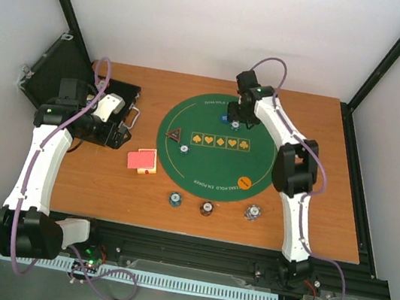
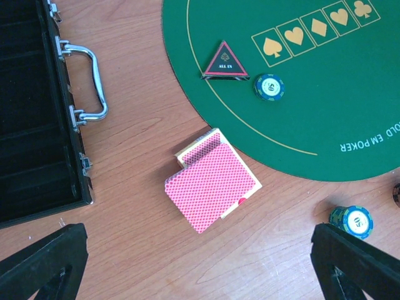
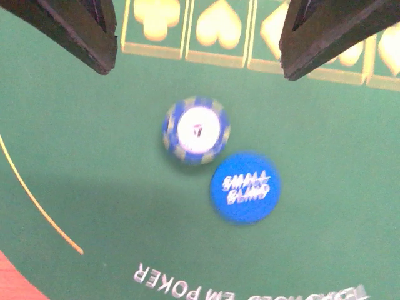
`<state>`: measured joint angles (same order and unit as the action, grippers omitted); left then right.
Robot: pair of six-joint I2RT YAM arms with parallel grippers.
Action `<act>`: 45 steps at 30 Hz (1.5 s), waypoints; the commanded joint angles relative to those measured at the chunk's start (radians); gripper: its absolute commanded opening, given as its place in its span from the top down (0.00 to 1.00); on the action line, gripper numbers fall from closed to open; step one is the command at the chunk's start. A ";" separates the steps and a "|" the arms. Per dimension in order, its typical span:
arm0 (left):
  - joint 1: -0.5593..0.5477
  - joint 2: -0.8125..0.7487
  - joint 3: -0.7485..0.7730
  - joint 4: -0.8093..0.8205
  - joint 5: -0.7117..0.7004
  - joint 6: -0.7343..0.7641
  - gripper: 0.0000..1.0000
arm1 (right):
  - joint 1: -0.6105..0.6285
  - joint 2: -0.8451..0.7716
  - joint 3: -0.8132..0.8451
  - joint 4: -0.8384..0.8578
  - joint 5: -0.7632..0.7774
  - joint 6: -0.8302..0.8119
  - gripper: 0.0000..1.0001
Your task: Distribute texas hold em gaming equipment
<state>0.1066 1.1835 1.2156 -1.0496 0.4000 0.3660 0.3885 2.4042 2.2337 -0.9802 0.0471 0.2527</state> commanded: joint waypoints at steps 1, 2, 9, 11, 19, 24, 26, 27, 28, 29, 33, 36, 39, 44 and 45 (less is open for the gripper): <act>0.005 -0.015 0.031 -0.019 0.010 -0.004 0.00 | 0.131 -0.284 -0.271 0.058 0.049 0.020 0.26; 0.005 -0.014 0.034 -0.020 0.012 -0.005 0.00 | 0.175 -0.344 -0.344 0.086 0.060 0.032 0.25; 0.005 -0.029 0.045 -0.026 0.029 -0.015 0.00 | 0.498 -0.619 -0.742 0.227 0.070 0.165 0.12; 0.005 -0.037 0.039 -0.028 0.024 -0.010 0.00 | 0.577 -0.626 -0.782 0.240 0.041 0.194 0.10; 0.005 -0.046 0.033 -0.028 0.020 -0.010 0.00 | 0.723 -0.496 -0.790 0.235 0.050 0.240 0.10; 0.005 -0.044 0.033 -0.026 0.007 -0.006 0.00 | 0.734 -0.443 -0.795 0.252 0.030 0.245 0.22; 0.005 -0.037 0.034 -0.025 0.002 -0.004 0.00 | 0.737 -0.430 -0.800 0.255 0.027 0.244 0.26; 0.005 -0.035 0.035 -0.024 0.002 -0.004 0.00 | 0.739 -0.428 -0.802 0.258 0.025 0.244 0.26; 0.005 -0.034 0.035 -0.023 0.002 -0.004 0.00 | 0.739 -0.425 -0.805 0.261 0.021 0.244 0.28; 0.005 -0.035 0.035 -0.019 0.002 -0.004 0.00 | 0.740 -0.420 -0.807 0.264 0.016 0.244 0.30; 0.005 -0.032 0.033 -0.014 0.001 -0.006 0.00 | 0.743 -0.402 -0.809 0.269 0.001 0.244 0.36; 0.005 -0.031 0.027 -0.007 -0.008 -0.003 0.00 | 0.748 -0.398 -0.816 0.278 -0.002 0.250 0.39; 0.005 -0.029 0.022 -0.006 -0.019 0.003 0.00 | 0.751 -0.397 -0.819 0.281 0.000 0.253 0.41; 0.005 -0.035 0.027 -0.005 -0.019 0.006 0.00 | 0.751 -0.400 -0.819 0.278 0.008 0.251 0.46; 0.005 -0.036 0.029 -0.006 -0.019 0.005 0.00 | 0.751 -0.399 -0.818 0.277 0.009 0.249 0.47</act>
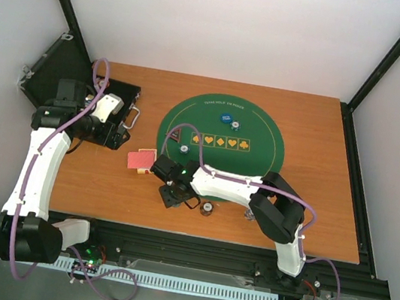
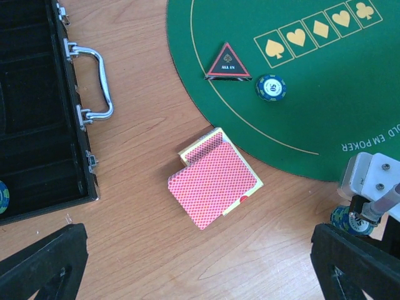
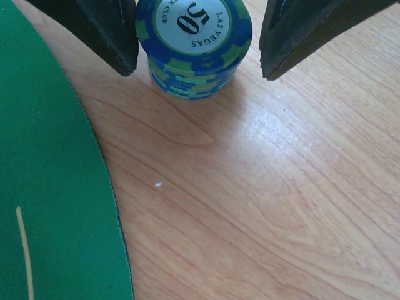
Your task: Distribute texas hold em gaming equipment
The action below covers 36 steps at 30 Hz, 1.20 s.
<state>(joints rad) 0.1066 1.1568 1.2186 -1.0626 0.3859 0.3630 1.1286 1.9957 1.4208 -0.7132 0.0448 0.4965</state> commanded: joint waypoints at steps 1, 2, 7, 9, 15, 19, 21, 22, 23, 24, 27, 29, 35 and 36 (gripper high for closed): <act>0.005 -0.008 0.027 0.007 -0.004 0.008 0.00 | 0.011 0.011 -0.004 0.008 0.012 0.005 0.47; 0.005 -0.007 0.028 0.007 -0.004 0.007 0.00 | 0.011 0.012 -0.004 0.007 0.014 0.004 0.47; 0.005 -0.014 0.029 0.004 -0.002 0.009 0.00 | 0.011 0.005 -0.014 0.006 0.023 0.007 0.57; 0.005 -0.015 0.029 0.004 -0.002 0.011 0.00 | 0.011 -0.002 -0.016 0.006 0.028 0.007 0.60; 0.005 -0.014 0.035 0.004 -0.006 0.011 0.00 | 0.011 -0.012 -0.013 0.001 0.032 0.004 0.71; 0.005 -0.014 0.037 0.003 -0.009 0.013 0.00 | 0.011 -0.018 -0.014 0.002 0.031 0.002 0.76; 0.005 -0.014 0.038 0.003 -0.011 0.013 0.00 | 0.010 -0.025 -0.013 -0.001 0.032 0.000 0.77; 0.005 -0.014 0.039 0.003 -0.010 0.013 0.00 | 0.010 -0.035 -0.013 -0.005 0.035 -0.001 0.78; 0.006 -0.013 0.041 0.003 -0.011 0.013 0.00 | 0.009 -0.042 -0.013 -0.009 0.038 -0.001 0.79; 0.005 -0.014 0.042 0.003 -0.010 0.012 0.00 | 0.008 -0.052 -0.012 -0.013 0.041 -0.002 0.79; 0.005 -0.012 0.047 0.003 -0.011 0.010 0.00 | 0.005 -0.088 -0.002 -0.037 0.057 -0.006 0.80; 0.005 -0.011 0.051 0.003 -0.009 0.010 0.00 | -0.006 -0.120 -0.002 -0.052 0.062 -0.007 0.80; 0.005 -0.010 0.060 0.000 -0.010 0.010 0.00 | -0.096 -0.229 -0.031 -0.097 0.088 -0.031 0.80; 0.004 -0.011 0.062 -0.001 -0.009 0.008 0.00 | -0.127 -0.249 -0.045 -0.101 0.089 -0.039 0.80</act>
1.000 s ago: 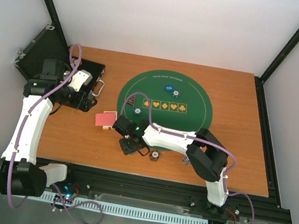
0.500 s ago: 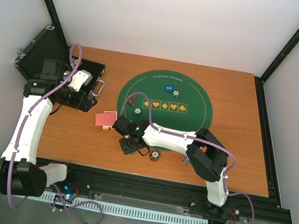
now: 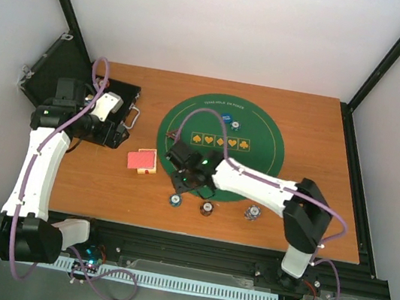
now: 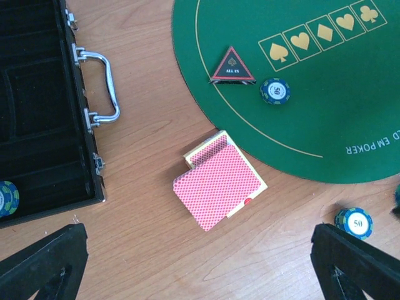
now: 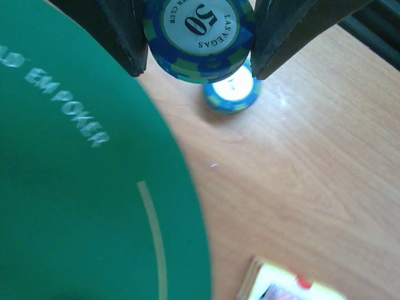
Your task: Distribute texas hold em gaming equipment
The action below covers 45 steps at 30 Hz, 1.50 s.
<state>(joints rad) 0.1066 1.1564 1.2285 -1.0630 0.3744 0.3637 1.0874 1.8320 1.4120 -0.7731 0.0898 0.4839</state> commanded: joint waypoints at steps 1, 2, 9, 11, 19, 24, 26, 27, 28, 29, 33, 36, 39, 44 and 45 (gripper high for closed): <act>0.005 -0.011 0.054 -0.001 0.004 0.008 0.00 | -0.120 -0.104 -0.053 -0.043 0.043 -0.036 0.80; 0.005 -0.011 0.056 -0.003 0.004 0.008 0.00 | -0.156 -0.122 -0.075 -0.041 0.040 -0.045 0.80; 0.005 -0.011 0.056 -0.004 0.009 0.007 0.00 | -0.437 -0.186 -0.214 0.004 0.011 -0.121 0.80; 0.005 -0.011 0.056 -0.005 0.009 0.007 0.00 | -0.496 -0.180 -0.224 0.017 0.000 -0.138 0.80; 0.005 -0.011 0.065 -0.008 0.004 0.014 0.00 | -0.582 -0.068 -0.172 0.042 -0.046 -0.183 0.80; 0.005 -0.005 0.060 -0.006 0.001 0.014 0.00 | -0.583 0.000 -0.153 0.071 -0.089 -0.182 0.80; 0.005 -0.004 0.059 -0.005 0.003 0.014 0.00 | -0.584 0.024 -0.150 0.082 -0.098 -0.176 0.80; 0.005 -0.003 0.058 -0.003 0.001 0.013 0.00 | -0.584 0.035 -0.146 0.082 -0.102 -0.175 0.80; 0.005 -0.002 0.058 -0.003 0.001 0.013 0.00 | -0.583 0.044 -0.142 0.086 -0.108 -0.174 0.80; 0.005 -0.001 0.059 -0.003 0.001 0.014 0.00 | -0.582 0.052 -0.141 0.090 -0.113 -0.172 0.80; 0.005 -0.001 0.058 -0.003 -0.002 0.017 0.00 | -0.580 0.070 -0.145 0.104 -0.125 -0.171 0.80; 0.005 0.002 0.057 -0.002 -0.002 0.015 0.00 | -0.577 0.080 -0.161 0.114 -0.125 -0.169 0.81; 0.005 0.002 0.055 0.000 -0.003 0.015 0.00 | -0.575 0.079 -0.187 0.125 -0.121 -0.164 0.80; 0.005 0.003 0.052 0.000 0.004 0.014 0.00 | -0.575 0.052 -0.228 0.127 -0.097 -0.150 0.79; 0.005 0.003 0.052 0.000 0.005 0.013 0.00 | -0.574 0.046 -0.234 0.127 -0.096 -0.148 0.78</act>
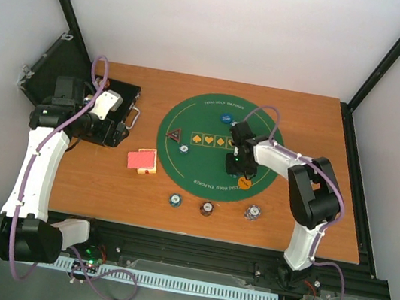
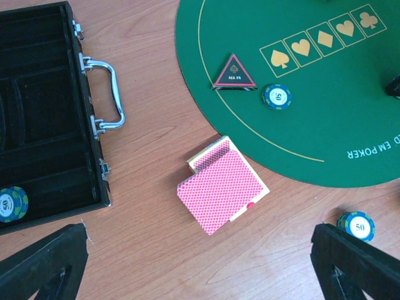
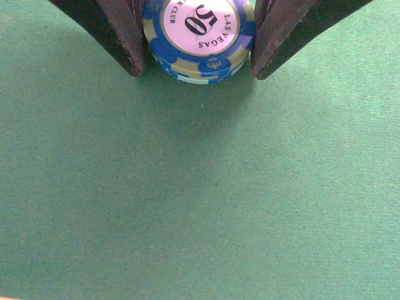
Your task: Distribute texas hold em gaming equipment
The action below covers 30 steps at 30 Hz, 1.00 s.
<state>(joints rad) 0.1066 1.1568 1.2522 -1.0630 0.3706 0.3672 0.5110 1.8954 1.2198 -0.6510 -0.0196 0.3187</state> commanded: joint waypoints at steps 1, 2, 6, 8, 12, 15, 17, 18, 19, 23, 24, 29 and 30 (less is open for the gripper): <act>0.005 0.002 0.030 0.000 0.009 0.009 0.00 | 0.005 -0.022 -0.046 0.006 0.015 0.019 0.76; 0.005 0.002 0.030 0.000 0.010 0.009 0.00 | 0.008 -0.026 -0.050 0.006 0.017 0.020 0.74; 0.005 0.000 0.031 -0.001 0.013 0.006 0.00 | 0.021 -0.027 -0.051 -0.003 0.029 0.026 0.62; 0.004 -0.002 0.030 -0.003 0.014 0.007 0.00 | 0.027 -0.030 -0.044 -0.013 0.040 0.029 0.51; 0.005 -0.009 0.025 -0.005 0.013 0.010 0.00 | 0.032 -0.078 -0.010 -0.048 0.086 0.038 0.35; 0.005 -0.008 0.022 -0.003 0.013 0.009 0.00 | 0.041 -0.141 0.023 -0.087 0.123 0.038 0.27; 0.005 -0.005 0.023 -0.001 0.019 0.005 0.00 | 0.060 -0.179 0.062 -0.124 0.149 0.038 0.25; 0.005 -0.003 0.025 0.000 0.022 0.003 0.00 | 0.077 -0.194 0.078 -0.145 0.164 0.040 0.24; 0.005 -0.002 0.027 0.001 0.023 0.000 0.00 | 0.102 -0.207 0.095 -0.168 0.182 0.045 0.23; 0.005 0.000 0.030 0.003 0.030 -0.003 0.00 | 0.239 -0.265 0.098 -0.218 0.198 0.091 0.19; 0.005 0.000 0.029 0.003 0.029 -0.004 0.00 | 0.290 -0.280 0.083 -0.217 0.187 0.114 0.17; 0.005 -0.002 0.020 0.007 0.039 -0.003 0.00 | 0.446 -0.323 -0.007 -0.206 0.183 0.209 0.13; 0.005 -0.002 0.020 0.007 0.042 -0.006 0.00 | 0.463 -0.328 -0.030 -0.201 0.180 0.224 0.13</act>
<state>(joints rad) 0.1066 1.1568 1.2522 -1.0626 0.3893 0.3668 0.9077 1.5867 1.2678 -0.8124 0.1459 0.4477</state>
